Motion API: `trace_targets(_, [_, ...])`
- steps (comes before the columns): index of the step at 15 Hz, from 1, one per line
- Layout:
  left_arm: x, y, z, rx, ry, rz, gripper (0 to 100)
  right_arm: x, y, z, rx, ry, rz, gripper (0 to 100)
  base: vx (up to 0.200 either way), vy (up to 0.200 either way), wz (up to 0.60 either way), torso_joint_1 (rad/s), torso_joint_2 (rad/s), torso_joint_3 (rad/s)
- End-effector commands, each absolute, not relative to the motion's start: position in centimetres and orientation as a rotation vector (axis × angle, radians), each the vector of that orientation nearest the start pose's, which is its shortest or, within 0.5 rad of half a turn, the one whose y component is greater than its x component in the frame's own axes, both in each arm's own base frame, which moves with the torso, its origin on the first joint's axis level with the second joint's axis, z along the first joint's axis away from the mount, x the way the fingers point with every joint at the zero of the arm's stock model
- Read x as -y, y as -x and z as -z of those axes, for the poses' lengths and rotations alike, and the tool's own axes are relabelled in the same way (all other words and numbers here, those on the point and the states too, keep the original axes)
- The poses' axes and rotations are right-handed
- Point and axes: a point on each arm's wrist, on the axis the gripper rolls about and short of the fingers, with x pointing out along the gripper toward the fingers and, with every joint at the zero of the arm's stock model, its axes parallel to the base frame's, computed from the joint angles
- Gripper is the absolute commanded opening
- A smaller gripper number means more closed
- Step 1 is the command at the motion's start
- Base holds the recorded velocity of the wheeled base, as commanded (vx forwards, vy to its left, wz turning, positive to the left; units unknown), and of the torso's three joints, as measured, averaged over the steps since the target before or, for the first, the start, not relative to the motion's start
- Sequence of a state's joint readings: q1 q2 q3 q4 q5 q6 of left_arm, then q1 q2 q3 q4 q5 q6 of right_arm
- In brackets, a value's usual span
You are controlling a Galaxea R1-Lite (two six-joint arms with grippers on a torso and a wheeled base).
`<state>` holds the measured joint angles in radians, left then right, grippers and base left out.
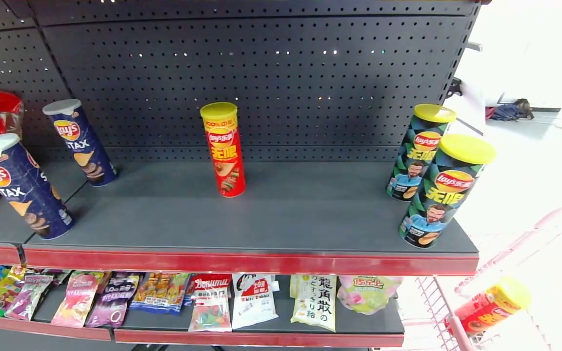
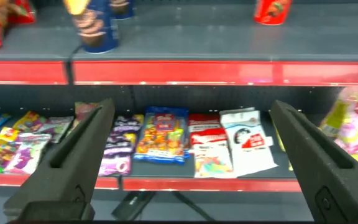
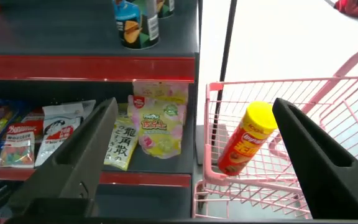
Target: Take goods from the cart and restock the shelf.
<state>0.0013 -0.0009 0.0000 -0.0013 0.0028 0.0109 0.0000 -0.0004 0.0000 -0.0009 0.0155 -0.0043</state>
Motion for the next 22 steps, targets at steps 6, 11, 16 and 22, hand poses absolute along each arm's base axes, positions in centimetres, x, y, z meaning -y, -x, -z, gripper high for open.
trace_targets(6, [0.0, 2.28, -7.56, 0.002, -0.008, -0.005, 100, -0.03, 2.28, -7.56, 0.002, 0.005, -0.015, 100, 0.0, -0.033, -0.2, 0.003, 0.0, 0.0])
trace_targets(11, [0.0, 2.28, -7.56, 0.002, -0.008, -0.005, 100, -0.03, 2.28, -7.56, 0.002, 0.003, -0.015, 100, 0.0, 0.0, -0.6, 0.005, 0.01, 0.004])
trace_targets(16, [0.0, 2.28, -7.56, 0.002, -0.008, -0.005, 100, -0.03, 2.28, -7.56, 0.002, 0.003, -0.015, 100, 0.0, 0.0, -0.36, 0.001, 0.0, -0.001])
trace_targets(22, [0.0, 2.28, -7.56, 0.002, -0.008, -0.005, 100, -0.03, 2.28, -7.56, 0.002, 0.002, -0.012, 100, 0.0, 0.0, 0.0, -0.032, 0.06, 0.037])
